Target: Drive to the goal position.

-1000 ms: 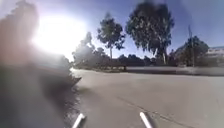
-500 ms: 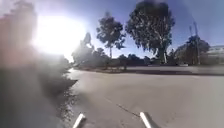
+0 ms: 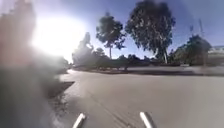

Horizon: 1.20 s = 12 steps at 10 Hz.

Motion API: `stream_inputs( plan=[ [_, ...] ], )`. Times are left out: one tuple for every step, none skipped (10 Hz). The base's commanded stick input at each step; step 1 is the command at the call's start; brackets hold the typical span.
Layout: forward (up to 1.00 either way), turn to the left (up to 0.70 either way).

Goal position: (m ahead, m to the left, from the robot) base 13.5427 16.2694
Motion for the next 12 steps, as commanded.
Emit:
stream_inputs(
  plan=[
    [0.95, 0.06],
    [0.95, 0.00],
    [0.95, 0.00],
    [0.95, 0.00],
    [0.95, 0.00],
    [0.95, 0.00],
    [0.95, 0.00],
    [0.95, 0.00],
    [0.95, 0.01],
    [0.95, 0.03],
    [0.95, 0.04],
    [0.95, 0.20]
  ],
)
